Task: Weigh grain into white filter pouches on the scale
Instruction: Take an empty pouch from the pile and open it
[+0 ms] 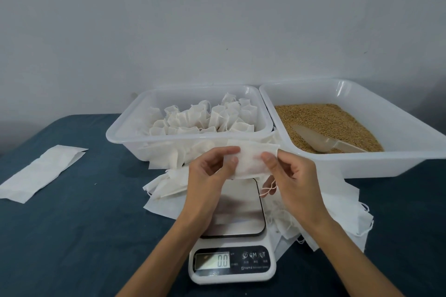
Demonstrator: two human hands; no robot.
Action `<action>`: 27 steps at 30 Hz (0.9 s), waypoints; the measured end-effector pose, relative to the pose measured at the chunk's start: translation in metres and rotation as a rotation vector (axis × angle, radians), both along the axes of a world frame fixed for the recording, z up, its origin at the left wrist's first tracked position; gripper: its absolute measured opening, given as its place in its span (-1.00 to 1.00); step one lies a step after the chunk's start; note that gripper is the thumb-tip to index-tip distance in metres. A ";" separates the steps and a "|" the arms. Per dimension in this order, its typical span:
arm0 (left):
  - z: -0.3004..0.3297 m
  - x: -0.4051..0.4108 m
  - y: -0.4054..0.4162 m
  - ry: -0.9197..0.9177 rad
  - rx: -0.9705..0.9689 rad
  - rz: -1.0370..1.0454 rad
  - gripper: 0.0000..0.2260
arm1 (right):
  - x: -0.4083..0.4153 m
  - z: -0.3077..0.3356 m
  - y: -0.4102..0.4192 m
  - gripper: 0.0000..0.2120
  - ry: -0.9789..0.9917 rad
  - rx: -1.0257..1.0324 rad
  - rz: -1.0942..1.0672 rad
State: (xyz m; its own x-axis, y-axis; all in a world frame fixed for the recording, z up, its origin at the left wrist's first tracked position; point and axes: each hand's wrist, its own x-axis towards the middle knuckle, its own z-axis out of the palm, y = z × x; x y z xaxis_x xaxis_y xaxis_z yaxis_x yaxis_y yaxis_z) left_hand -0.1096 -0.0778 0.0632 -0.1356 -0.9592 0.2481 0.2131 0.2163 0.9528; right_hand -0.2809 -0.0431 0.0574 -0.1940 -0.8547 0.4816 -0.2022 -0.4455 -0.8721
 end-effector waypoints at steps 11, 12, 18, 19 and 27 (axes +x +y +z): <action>-0.001 0.002 -0.004 0.016 0.015 0.060 -0.78 | 0.003 0.002 0.003 -0.59 0.056 0.009 0.051; -0.001 0.003 -0.005 0.012 0.016 0.059 -0.77 | 0.004 0.003 0.004 -0.63 0.076 0.014 0.051; 0.001 0.005 -0.005 -0.085 -0.048 0.169 -0.73 | 0.000 0.007 0.005 -0.43 0.125 0.033 -0.018; 0.003 0.006 -0.003 -0.136 -0.112 0.187 -0.77 | -0.001 0.009 0.005 -0.46 0.130 0.037 -0.032; -0.001 -0.005 0.016 -0.619 -0.440 -0.055 -0.48 | -0.002 0.045 0.002 -0.67 0.434 0.103 0.120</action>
